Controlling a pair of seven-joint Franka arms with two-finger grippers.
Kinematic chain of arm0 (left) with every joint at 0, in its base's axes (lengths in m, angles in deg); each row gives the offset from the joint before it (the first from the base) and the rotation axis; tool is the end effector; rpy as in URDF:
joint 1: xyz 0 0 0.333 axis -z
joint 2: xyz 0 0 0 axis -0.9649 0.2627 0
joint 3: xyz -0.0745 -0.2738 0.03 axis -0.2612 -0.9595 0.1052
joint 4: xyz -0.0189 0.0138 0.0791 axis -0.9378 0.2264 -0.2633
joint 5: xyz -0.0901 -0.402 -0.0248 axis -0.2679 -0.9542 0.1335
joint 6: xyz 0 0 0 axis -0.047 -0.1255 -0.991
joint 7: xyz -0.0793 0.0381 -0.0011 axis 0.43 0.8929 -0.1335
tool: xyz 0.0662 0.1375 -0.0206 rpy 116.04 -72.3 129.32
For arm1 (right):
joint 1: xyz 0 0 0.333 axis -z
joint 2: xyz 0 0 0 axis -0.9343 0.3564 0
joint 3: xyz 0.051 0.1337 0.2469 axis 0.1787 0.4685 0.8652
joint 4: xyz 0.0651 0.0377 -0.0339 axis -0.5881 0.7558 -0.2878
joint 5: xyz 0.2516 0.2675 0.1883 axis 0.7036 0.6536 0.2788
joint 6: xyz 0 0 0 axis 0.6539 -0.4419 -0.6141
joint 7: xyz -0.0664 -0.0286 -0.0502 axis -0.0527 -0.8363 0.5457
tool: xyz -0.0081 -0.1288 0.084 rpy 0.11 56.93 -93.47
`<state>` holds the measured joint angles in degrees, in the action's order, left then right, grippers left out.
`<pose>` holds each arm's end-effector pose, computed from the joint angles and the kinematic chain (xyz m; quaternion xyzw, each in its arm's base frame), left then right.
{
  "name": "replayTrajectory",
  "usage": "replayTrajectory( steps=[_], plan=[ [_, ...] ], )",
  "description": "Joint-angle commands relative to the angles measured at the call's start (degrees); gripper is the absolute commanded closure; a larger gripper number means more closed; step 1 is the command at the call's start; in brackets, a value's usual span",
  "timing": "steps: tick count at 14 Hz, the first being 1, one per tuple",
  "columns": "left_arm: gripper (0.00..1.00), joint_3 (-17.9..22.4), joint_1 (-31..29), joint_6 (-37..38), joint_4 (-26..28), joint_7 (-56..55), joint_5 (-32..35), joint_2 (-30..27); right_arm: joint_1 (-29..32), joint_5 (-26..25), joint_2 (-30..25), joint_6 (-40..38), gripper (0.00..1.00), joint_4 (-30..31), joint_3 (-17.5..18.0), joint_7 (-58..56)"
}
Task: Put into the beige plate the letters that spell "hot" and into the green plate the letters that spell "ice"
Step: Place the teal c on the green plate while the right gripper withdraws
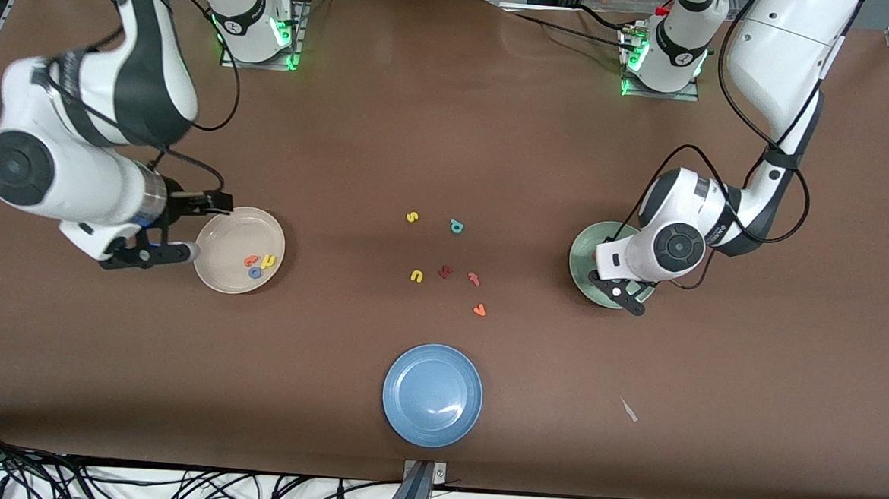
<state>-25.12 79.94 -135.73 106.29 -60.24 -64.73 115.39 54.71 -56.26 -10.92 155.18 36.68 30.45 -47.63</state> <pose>0.5779 -0.1468 0.1139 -0.9480 0.2972 0.1127 0.0145 0.6253 0.1152 0.3918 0.9899 0.0886 -0.1101 0.0143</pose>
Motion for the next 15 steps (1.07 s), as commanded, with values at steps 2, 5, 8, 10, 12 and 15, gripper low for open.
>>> replayTrajectory(
  steps=[2,5,8,10,12,15],
  plan=[
    [0.52,-0.6,-0.9,-2.0,1.1,0.5,1.7,-0.8,5.3,-1.6,-8.7,-1.1,0.0,1.2,3.8,0.3],
    [0.0,-0.7,-0.5,-1.3,0.4,-0.5,1.3,-2.7,6.4,-1.2,-12.0,-2.8,0.0,2.3,3.8,-0.1],
    [0.0,-0.7,-0.5,5.9,-4.8,-1.0,0.9,-5.8,6.6,-2.9,-13.0,-3.4,0.0,2.1,3.7,0.6],
    [0.0,-0.7,-0.2,13.9,-11.4,-1.1,0.9,-7.2,7.0,-2.8,-13.5,-3.8,0.0,2.0,3.4,0.7],
    [0.0,-0.7,-0.7,21.9,-19.0,-1.1,0.8,-7.9,7.9,-2.1,-14.4,-3.3,0.0,1.9,3.4,3.1],
    [0.0,-0.4,-1.0,32.2,-30.4,-1.1,0.8,-7.9,8.2,-2.5,-14.7,-2.9,0.0,1.6,3.4,6.2]
  ],
)
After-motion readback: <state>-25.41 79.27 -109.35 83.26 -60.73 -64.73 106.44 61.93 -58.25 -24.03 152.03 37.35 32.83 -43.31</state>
